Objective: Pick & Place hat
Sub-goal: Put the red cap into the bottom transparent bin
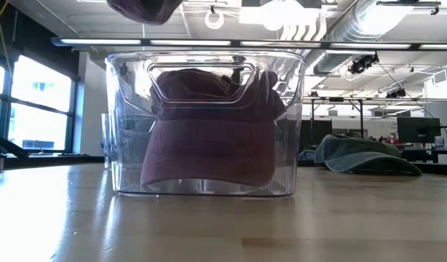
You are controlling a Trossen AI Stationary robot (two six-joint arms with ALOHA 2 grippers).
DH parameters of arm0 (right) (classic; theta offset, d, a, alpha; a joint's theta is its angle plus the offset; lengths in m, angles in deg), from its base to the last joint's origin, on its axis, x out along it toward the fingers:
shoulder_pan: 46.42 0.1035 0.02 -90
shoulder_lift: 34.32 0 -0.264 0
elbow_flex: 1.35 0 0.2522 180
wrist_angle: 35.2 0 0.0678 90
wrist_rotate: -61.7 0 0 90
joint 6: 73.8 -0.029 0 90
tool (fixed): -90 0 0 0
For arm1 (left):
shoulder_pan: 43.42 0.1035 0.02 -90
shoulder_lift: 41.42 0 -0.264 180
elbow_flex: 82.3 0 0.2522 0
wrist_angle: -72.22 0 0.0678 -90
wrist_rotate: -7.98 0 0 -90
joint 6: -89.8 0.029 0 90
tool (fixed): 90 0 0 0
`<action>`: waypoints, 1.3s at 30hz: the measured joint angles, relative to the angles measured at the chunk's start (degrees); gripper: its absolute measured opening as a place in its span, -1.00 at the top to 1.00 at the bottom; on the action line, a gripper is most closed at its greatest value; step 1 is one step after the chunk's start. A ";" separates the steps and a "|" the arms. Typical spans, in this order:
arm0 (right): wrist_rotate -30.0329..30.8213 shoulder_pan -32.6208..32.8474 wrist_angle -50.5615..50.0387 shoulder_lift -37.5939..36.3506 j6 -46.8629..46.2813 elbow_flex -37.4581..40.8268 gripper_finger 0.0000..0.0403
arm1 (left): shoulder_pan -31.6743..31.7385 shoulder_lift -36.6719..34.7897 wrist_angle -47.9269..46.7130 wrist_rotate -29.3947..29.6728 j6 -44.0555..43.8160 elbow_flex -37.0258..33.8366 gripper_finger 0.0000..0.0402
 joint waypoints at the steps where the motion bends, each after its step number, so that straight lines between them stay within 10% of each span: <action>1: -0.10 0.22 0.01 0.00 0.01 0.00 0.90 | 0.10 -0.44 -1.19 0.27 -1.73 0.00 1.00; 13: 8.33 0.40 -1.18 0.00 0.45 0.00 0.92 | 7.69 -2.39 -12.64 -0.40 -17.65 0.02 1.00; 17: 16.24 0.49 -3.78 0.00 0.44 -0.02 0.88 | 11.21 -3.85 -18.06 -15.99 -27.37 -0.02 1.00; 27: 27.68 1.15 -3.36 -0.05 4.44 -0.04 0.92 | 10.21 -4.04 -1.06 -37.89 -7.64 -0.02 1.00; 39: 58.17 13.80 -14.88 -21.41 14.75 -0.04 0.93 | 3.13 -5.62 -0.34 -39.33 -6.13 0.09 1.00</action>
